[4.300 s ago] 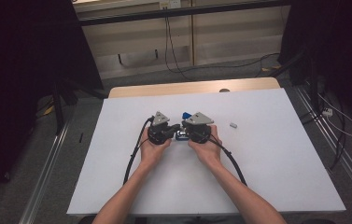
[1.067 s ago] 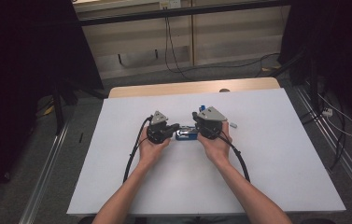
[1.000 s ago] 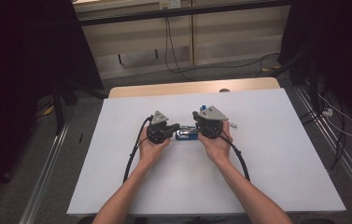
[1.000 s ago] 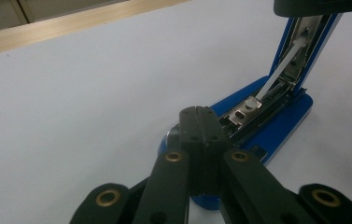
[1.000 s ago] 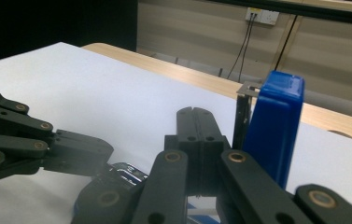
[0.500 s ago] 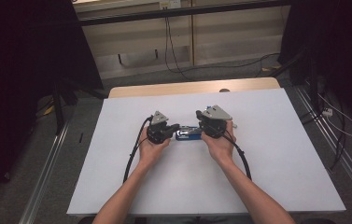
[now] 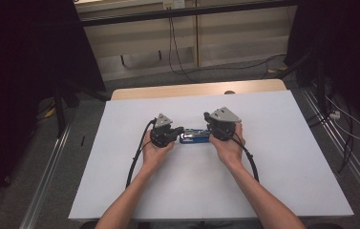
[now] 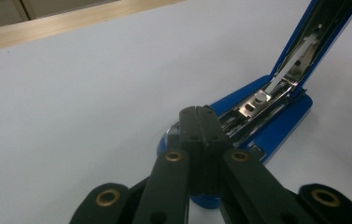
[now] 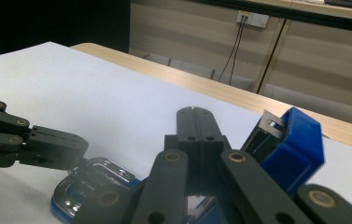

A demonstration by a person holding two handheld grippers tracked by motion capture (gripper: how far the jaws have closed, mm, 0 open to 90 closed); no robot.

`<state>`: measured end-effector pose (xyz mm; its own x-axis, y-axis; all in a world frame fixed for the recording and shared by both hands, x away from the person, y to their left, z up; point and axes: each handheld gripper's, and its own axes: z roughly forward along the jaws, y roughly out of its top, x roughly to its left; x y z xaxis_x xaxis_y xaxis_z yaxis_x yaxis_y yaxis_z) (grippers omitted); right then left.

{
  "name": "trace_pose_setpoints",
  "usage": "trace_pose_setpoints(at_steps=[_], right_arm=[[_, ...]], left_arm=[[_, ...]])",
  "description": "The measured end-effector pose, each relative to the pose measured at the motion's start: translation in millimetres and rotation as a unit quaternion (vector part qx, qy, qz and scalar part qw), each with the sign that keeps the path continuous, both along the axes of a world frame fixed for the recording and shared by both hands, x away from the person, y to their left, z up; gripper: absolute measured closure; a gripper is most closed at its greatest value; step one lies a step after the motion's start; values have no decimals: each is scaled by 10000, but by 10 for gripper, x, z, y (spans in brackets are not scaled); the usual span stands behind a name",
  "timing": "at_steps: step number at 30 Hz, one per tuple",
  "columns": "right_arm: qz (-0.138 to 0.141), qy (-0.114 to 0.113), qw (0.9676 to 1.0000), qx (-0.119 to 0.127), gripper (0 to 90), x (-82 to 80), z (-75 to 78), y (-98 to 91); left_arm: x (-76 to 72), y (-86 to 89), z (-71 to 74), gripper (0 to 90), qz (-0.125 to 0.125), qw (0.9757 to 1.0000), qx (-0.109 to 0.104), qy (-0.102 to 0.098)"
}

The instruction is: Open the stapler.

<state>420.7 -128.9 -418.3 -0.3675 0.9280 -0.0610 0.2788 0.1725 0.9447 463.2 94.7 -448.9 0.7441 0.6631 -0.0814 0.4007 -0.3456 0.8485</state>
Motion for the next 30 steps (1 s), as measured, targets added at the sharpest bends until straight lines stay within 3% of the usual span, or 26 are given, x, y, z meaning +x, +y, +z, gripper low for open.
trace_pose_setpoints(at_steps=[9,22,30], right_arm=[[-105,115,9997,184,900,8,-6,-149],[-33,130,9998,136,900,0,-7,-215],[-127,150,9998,105,900,-5,-21,-323]], left_arm=[[-1,2,0,900,-4,10000,-1,5],[-6,2,-3,900,27,10000,-13,11],[-6,-1,-2,900,40,10000,-15,15]])
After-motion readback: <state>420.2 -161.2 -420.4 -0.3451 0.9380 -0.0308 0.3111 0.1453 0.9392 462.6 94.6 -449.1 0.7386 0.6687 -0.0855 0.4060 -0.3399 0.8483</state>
